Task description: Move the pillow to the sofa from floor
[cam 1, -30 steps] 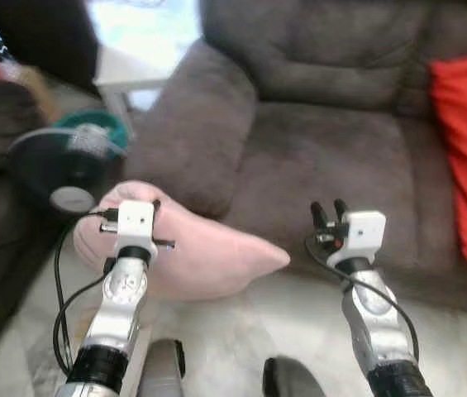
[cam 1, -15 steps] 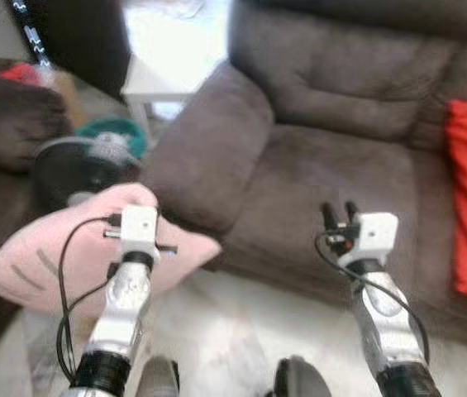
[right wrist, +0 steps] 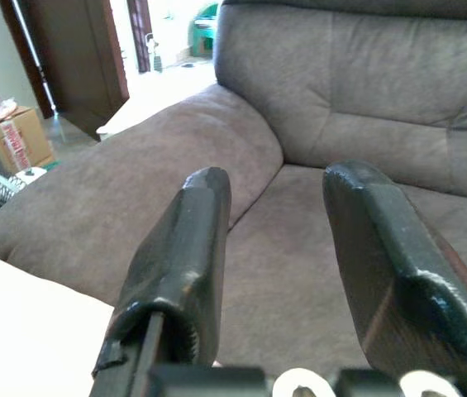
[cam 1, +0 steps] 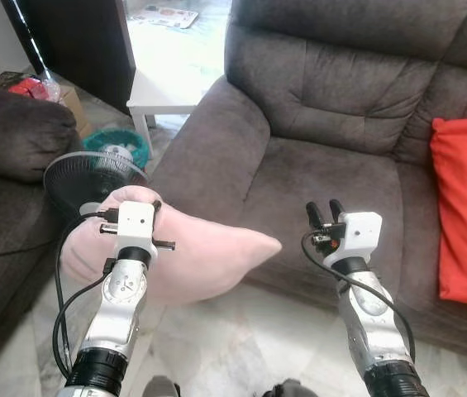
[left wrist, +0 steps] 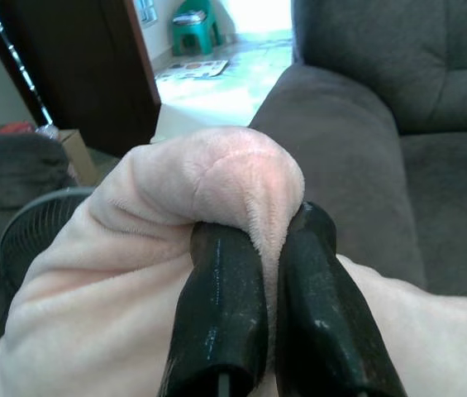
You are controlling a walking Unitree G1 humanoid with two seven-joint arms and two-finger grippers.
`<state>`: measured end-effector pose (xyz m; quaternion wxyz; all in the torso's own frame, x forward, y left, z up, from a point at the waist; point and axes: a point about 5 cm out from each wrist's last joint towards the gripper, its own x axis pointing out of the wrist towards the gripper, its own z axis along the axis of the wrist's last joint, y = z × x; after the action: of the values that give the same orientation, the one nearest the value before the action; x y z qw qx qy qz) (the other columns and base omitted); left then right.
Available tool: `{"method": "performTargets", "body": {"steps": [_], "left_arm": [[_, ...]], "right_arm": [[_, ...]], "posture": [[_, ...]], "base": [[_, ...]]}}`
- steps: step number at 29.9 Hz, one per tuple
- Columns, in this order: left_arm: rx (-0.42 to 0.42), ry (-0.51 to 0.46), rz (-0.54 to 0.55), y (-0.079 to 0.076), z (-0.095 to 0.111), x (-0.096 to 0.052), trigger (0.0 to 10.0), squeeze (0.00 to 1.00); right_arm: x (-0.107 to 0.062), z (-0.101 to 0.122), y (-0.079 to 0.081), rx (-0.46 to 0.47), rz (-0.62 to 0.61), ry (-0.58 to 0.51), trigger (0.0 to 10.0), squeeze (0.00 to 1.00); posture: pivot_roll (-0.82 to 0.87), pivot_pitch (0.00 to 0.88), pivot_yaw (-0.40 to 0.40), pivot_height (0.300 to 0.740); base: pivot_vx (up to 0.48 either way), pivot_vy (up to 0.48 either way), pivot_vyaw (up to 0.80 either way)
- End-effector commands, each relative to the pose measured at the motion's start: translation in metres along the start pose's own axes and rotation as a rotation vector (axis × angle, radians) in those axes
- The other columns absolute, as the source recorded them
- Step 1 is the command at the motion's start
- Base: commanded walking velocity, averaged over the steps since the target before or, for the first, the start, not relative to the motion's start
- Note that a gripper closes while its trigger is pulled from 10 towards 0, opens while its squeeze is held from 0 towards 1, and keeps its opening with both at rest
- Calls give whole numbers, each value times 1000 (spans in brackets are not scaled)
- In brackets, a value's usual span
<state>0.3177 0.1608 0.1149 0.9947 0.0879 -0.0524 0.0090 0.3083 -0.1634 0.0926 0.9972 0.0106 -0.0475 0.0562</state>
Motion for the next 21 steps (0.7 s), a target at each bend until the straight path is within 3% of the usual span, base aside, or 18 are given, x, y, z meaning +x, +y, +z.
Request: {"method": "performTargets", "body": {"steps": [1, 12, 16, 19, 20, 21], "left_arm": [[4, -128, 1, 0, 27, 7, 10000, 0], [2, -132, -56, -6, 29, 7, 10000, 0], [-2, -133, -102, -10, 30, 6, 10000, 0], [-8, -130, -171, -16, 31, 4, 10000, 0], [-8, -130, -171, -16, 31, 4, 10000, 0], [-4, -123, -209, -19, 30, 3, 10000, 0]], "right_arm": [[0, 2, -2, -4, -5, -10, 10000, 0], [1, 2, -3, -10, -4, -10, 10000, 0], [2, -3, -4, -27, 19, 47, 10000, 0], [-1, -16, -9, -154, 106, 161, 10000, 0], [-1, -16, -9, -154, 106, 161, 10000, 0], [-3, -25, -14, -217, 152, 237, 10000, 0]], "posture": [[126, 80, -41, 740], [128, 70, -38, 740], [130, 63, -34, 740], [128, 59, -31, 740], [128, 59, -31, 740], [128, 52, -30, 740]], "base": [[0, 0, 0], [0, 0, 0], [0, 0, 0], [0, 0, 0], [0, 0, 0], [0, 0, 0]]}}
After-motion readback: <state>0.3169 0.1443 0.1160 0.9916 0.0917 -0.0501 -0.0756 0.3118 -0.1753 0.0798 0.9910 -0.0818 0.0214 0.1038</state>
